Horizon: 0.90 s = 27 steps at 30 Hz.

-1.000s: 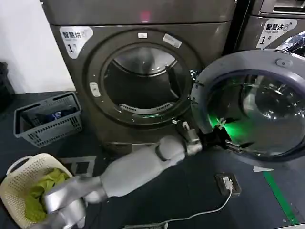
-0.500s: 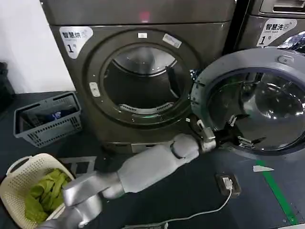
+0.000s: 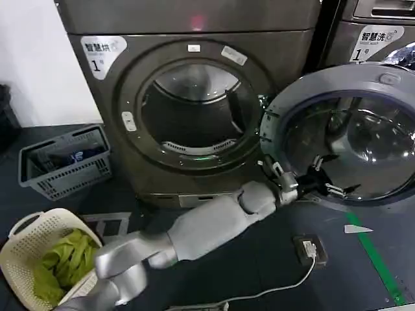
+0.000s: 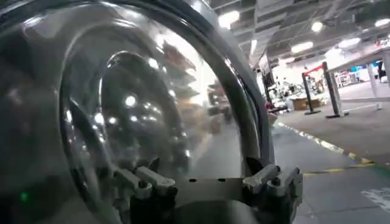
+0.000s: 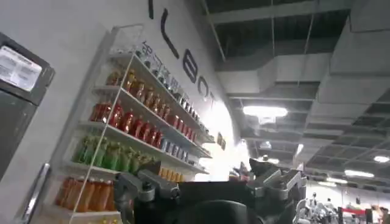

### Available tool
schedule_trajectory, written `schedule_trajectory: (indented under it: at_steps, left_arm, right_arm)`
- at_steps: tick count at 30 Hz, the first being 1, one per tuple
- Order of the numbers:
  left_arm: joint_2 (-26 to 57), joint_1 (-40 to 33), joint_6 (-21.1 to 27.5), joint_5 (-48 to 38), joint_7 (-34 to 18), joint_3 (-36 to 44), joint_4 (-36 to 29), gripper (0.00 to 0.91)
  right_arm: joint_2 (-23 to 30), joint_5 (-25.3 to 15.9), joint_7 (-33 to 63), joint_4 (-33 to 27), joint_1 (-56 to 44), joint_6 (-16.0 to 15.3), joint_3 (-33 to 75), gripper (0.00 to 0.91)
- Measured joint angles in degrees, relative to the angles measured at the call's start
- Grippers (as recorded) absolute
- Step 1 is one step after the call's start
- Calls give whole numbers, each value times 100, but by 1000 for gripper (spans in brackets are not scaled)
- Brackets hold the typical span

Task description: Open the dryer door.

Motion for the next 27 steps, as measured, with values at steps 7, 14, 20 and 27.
schedule_trajectory:
  at_steps: [7,14,20,27]
  left_arm:
    - [243,38,-761,-286,134,103,-137,907]
    - [693,135,-1347,-403,305,286,-610,907]
    - [1197,166,-1447,-397,453,469,-1154,907]
    - [2175,123,-1486,-368,490,651,-2021,907]
  right_arm:
    - [5,38,4,-10,-29,6,13,907]
    - [40,57,1,71,-22,-16,-22,907]
    - [61,41,-8,147,-36,-17,3,907]
    - [112,-80,-17,272,-48,61,112,907]
